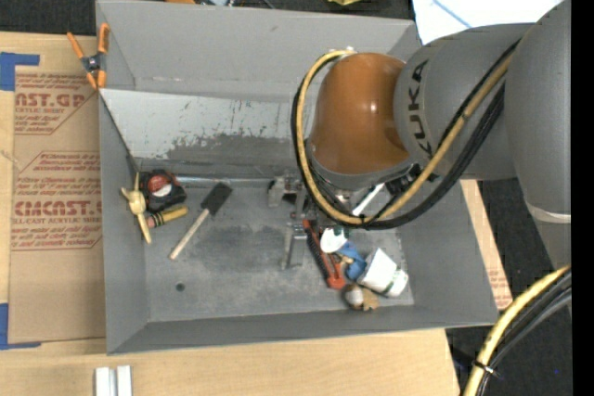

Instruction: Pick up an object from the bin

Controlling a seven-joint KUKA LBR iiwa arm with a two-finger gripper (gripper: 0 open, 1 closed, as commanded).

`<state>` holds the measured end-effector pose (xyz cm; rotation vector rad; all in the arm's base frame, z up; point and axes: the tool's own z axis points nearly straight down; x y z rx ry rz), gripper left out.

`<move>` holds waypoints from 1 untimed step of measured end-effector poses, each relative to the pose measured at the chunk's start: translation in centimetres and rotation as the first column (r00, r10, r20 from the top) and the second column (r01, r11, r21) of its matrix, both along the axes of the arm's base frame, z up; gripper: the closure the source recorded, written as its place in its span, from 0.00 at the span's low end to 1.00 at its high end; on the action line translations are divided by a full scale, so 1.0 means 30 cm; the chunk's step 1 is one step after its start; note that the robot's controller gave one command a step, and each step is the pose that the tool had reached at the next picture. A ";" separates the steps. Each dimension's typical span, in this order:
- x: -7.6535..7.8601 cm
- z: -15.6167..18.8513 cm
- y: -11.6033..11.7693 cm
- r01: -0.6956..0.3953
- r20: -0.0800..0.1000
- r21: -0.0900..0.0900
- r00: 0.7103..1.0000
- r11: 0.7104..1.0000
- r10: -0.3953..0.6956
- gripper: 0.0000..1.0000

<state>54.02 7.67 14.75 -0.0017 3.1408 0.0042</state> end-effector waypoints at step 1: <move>0.000 0.000 0.000 0.000 0.000 0.000 1.000 1.000 0.000 0.00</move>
Offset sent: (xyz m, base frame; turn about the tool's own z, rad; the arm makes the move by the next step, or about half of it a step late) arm 0.0434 0.0741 -0.0580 -0.0498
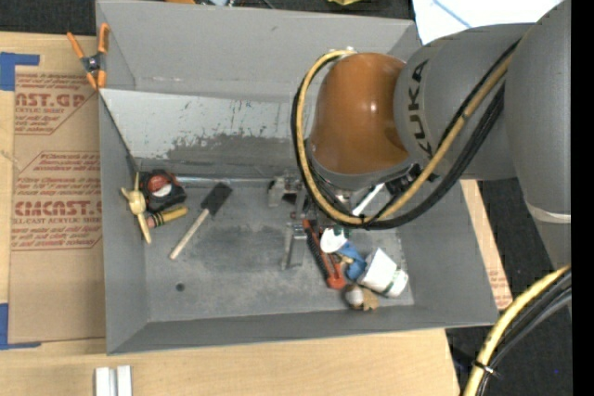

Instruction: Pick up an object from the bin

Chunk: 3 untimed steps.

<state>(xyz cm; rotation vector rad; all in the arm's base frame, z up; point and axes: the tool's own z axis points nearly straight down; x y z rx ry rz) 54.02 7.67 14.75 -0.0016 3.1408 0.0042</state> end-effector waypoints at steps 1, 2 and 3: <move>0.140 -0.203 0.261 -0.056 -0.001 0.003 0.998 0.998 0.056 0.00; 0.086 -0.204 0.237 -0.060 0.008 0.001 0.998 0.998 0.060 0.00; 0.112 -0.122 0.241 -0.233 0.015 0.000 0.972 0.973 0.233 0.00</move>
Offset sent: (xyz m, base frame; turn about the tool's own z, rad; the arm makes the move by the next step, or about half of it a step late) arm -0.0019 0.0622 -0.0668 -0.0706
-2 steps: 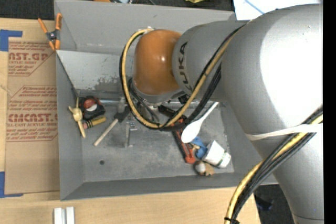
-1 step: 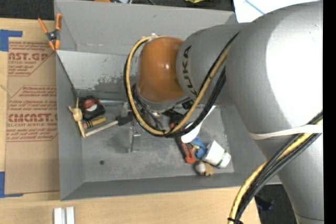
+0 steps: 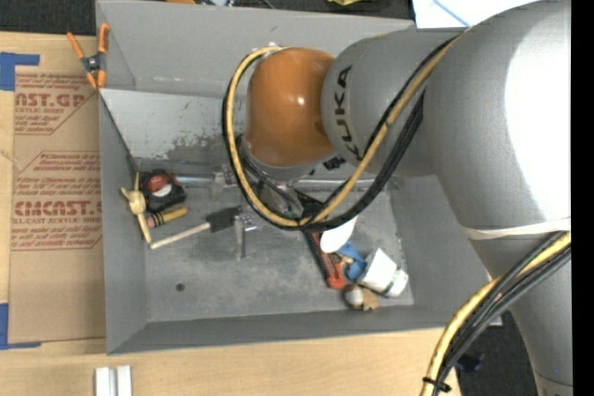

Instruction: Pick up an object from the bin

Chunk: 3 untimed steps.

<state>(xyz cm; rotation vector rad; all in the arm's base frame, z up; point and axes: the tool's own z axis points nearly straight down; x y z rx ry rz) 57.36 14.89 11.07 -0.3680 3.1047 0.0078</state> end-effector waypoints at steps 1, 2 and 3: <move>0.055 0.289 -0.207 0.074 -0.002 -0.005 0.997 0.997 -0.074 0.00; 0.048 0.316 -0.172 0.043 -0.017 -0.008 0.999 0.999 -0.043 0.00; -0.034 0.156 -0.188 -0.148 -0.011 -0.007 0.989 0.989 0.148 0.00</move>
Offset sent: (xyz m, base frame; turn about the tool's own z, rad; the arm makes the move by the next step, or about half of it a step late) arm 0.0190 -0.0057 0.1664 -0.0834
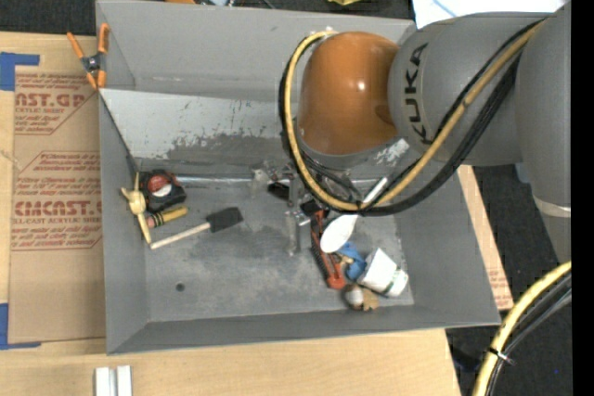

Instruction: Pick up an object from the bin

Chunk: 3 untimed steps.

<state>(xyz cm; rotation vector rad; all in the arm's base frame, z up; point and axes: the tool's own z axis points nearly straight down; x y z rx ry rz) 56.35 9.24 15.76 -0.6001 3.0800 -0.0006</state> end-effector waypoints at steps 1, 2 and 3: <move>0.026 0.089 0.230 0.078 0.007 0.010 0.997 0.997 -0.078 0.00; 0.004 -0.287 0.251 0.012 -0.011 -0.001 1.000 1.000 -0.012 0.00; 0.029 -0.272 0.203 -0.082 0.018 0.008 0.996 0.997 0.082 1.00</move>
Offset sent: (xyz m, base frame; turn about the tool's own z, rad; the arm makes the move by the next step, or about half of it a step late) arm 0.0019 0.0744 -0.0830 0.0124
